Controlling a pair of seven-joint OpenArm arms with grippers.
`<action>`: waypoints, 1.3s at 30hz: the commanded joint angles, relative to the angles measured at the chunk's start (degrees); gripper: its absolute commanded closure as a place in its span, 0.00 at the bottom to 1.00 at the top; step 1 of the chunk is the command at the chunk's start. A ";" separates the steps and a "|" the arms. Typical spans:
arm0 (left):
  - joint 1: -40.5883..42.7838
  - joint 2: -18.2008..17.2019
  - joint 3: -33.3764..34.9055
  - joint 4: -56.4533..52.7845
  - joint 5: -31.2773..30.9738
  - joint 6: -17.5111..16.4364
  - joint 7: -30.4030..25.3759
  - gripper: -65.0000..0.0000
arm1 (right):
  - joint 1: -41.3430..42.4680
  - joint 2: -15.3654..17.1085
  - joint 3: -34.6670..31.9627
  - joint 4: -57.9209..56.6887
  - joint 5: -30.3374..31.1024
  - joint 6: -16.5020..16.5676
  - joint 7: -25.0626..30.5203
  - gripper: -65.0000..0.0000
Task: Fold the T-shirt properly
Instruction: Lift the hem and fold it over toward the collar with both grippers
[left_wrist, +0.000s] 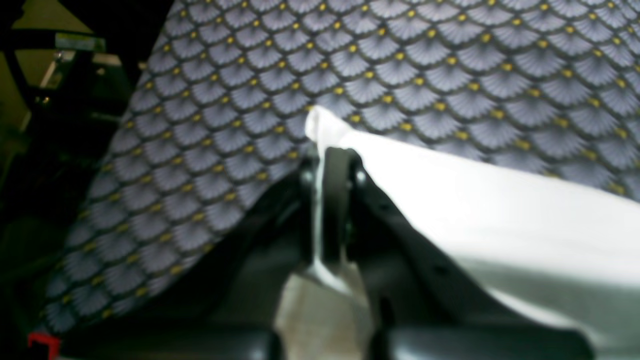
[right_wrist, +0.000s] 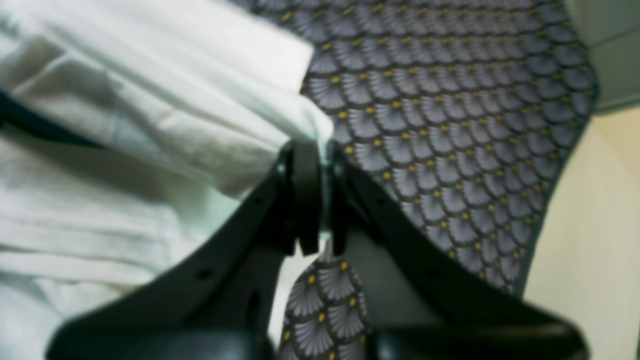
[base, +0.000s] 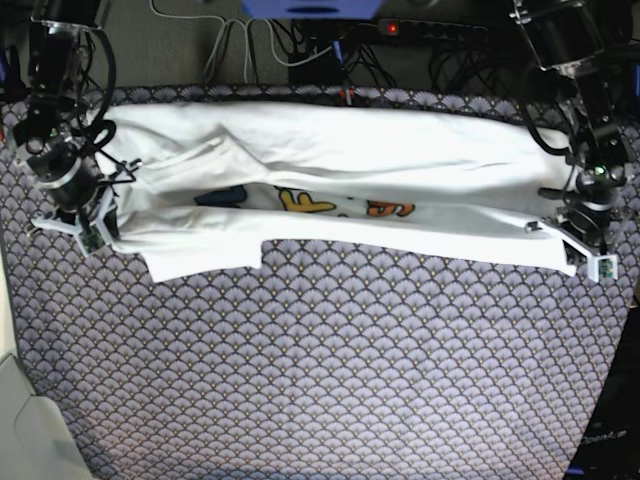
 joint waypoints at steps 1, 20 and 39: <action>0.15 -0.99 -0.24 2.51 -0.25 0.01 -1.51 0.99 | 0.60 -0.20 2.07 1.29 0.21 -0.45 0.83 1.00; 9.03 -0.11 -3.23 7.96 -0.25 0.01 -1.77 0.99 | -7.05 -2.48 9.63 1.81 0.21 -0.45 -2.59 1.00; 9.65 -1.86 -3.14 -2.68 -0.25 0.01 -2.21 0.99 | -11.18 -3.63 9.20 1.81 0.30 -0.45 -2.95 1.00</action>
